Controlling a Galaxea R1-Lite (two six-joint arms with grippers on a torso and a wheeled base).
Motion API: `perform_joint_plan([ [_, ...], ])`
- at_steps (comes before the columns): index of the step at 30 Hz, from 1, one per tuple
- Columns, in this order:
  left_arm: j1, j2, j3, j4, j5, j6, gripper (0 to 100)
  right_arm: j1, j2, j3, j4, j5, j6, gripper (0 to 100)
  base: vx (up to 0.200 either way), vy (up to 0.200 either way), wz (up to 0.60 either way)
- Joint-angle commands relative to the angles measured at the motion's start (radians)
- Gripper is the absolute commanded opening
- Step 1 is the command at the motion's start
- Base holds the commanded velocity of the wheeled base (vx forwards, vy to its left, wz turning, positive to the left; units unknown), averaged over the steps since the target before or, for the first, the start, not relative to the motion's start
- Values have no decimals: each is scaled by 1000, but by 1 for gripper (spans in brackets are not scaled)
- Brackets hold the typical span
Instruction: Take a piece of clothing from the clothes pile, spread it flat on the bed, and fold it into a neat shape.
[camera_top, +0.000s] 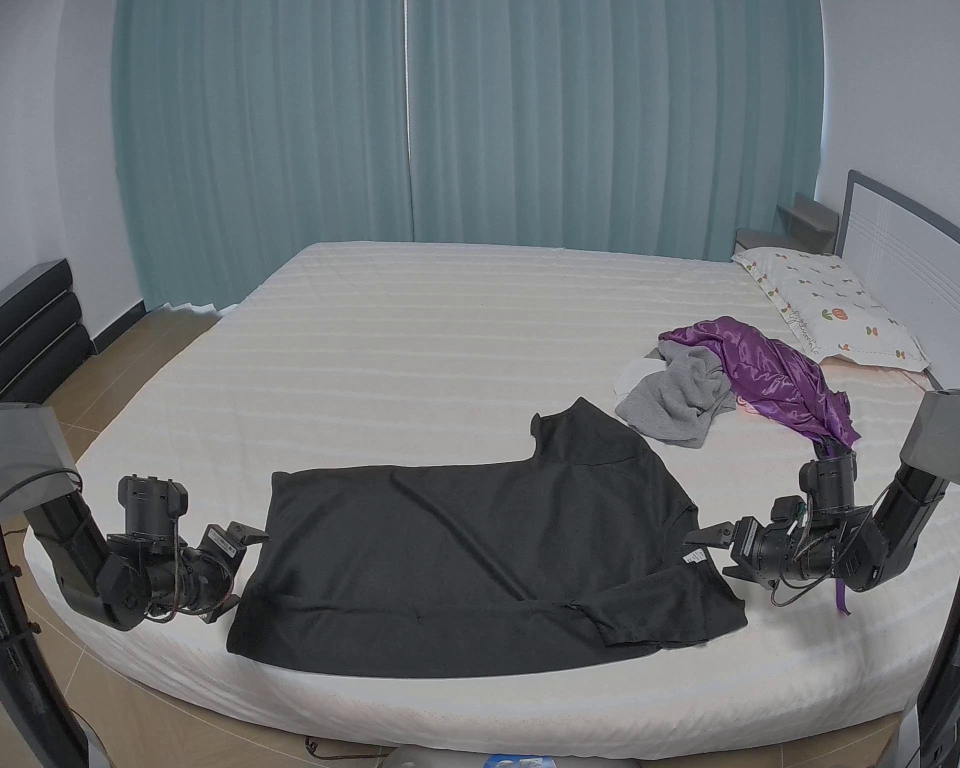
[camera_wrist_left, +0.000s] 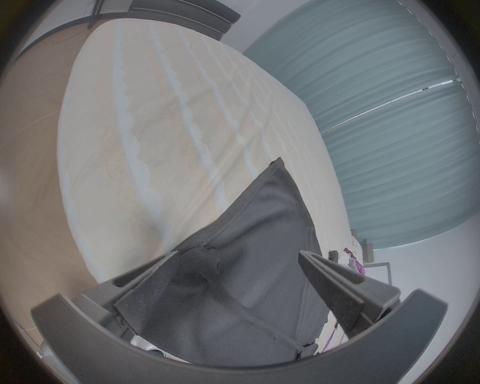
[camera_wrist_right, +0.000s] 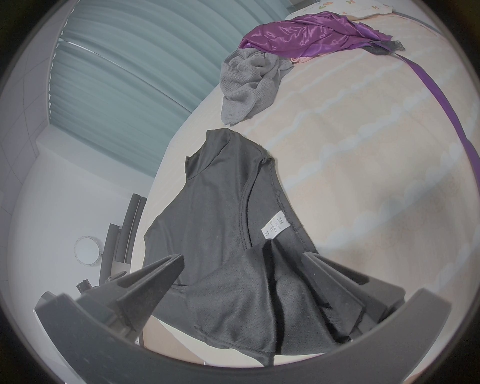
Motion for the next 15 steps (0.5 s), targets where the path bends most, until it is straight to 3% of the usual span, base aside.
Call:
perform_joint_plan([
  [1,28,-67,23,0,-33,12,100,-6,-18,1,-1,0,-10,100,0,0,0],
  [7,58,-72,15,3,-145,110,100,4,-14,-24,-1,6,-10,100,0,0,0],
  [10,62,-38,6,3,-196,237,100,10,2,-90,16,18,-12,100,0,0,0],
  [15,62,32,-3,3,-214,407,100,21,23,-118,16,41,-15,100,0,0,0],
])
